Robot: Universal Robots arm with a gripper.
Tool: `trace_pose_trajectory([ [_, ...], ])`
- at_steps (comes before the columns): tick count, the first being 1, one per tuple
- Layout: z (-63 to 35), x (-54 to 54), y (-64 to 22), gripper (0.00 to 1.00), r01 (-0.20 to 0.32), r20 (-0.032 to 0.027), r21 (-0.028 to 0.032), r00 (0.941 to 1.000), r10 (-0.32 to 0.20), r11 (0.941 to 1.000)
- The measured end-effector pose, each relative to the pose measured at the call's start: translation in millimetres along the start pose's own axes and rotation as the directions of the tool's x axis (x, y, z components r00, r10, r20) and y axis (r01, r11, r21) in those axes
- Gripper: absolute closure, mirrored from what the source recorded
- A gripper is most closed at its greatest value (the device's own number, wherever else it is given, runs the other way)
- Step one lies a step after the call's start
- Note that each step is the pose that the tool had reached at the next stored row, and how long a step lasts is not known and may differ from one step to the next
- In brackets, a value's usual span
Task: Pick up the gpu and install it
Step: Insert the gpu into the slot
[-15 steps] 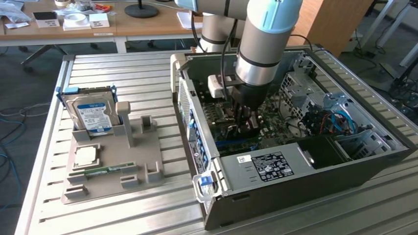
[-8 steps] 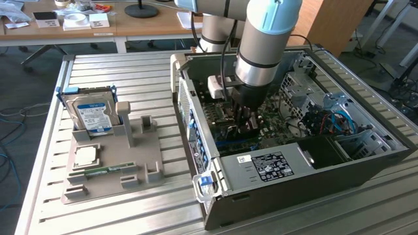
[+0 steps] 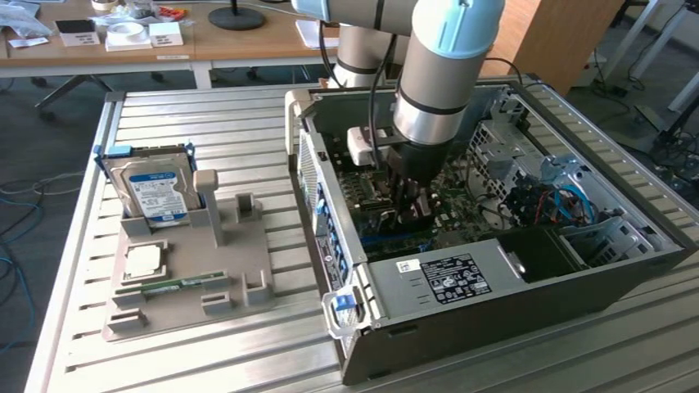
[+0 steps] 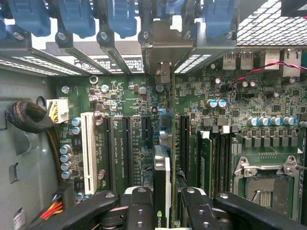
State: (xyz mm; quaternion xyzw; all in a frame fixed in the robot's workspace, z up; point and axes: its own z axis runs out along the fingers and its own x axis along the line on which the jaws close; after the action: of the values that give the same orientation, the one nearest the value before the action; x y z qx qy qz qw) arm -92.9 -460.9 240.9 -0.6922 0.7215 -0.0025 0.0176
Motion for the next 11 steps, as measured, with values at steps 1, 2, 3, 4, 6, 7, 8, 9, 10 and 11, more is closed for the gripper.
trace_pose_trajectory([
  [1, 0.3, 0.0, 0.1, 0.73, 0.000, 0.0001, 0.0000, 1.0000, 0.000, 1.0000],
  [2, 0.5, 0.0, 0.3, 0.73, 0.000, 0.0000, 0.0000, 1.0000, 0.000, 1.0000],
  [3, 0.5, 0.0, 0.3, 0.73, 0.000, -0.0001, -0.0001, 1.0000, 0.000, 1.0000],
  [4, 0.6, 0.0, 0.3, 0.73, 0.000, 0.0000, -0.0001, 1.0000, 0.000, 1.0000],
  [6, 0.9, 0.1, 0.5, 0.73, 0.000, 0.0000, 0.0000, 1.0000, 0.000, 1.0000],
  [7, 1.2, 0.1, 0.6, 0.73, 0.000, 0.0000, 0.0000, 1.0000, 0.000, 1.0000],
  [8, 1.4, 0.1, 0.9, 0.73, 0.000, -0.0001, 0.0000, 1.0000, 0.000, 1.0000],
  [9, 1.6, 0.1, 1.0, 0.73, 0.000, -0.0002, -0.0001, 1.0000, 0.000, 1.0000],
  [10, 1.8, 0.1, 1.1, 0.73, 0.000, 0.0000, -0.0001, 1.0000, 0.000, 1.0000],
  [11, 2.0, 0.1, 1.2, 0.73, 0.000, 0.0001, -0.0001, 1.0000, 0.000, 1.0000],
])
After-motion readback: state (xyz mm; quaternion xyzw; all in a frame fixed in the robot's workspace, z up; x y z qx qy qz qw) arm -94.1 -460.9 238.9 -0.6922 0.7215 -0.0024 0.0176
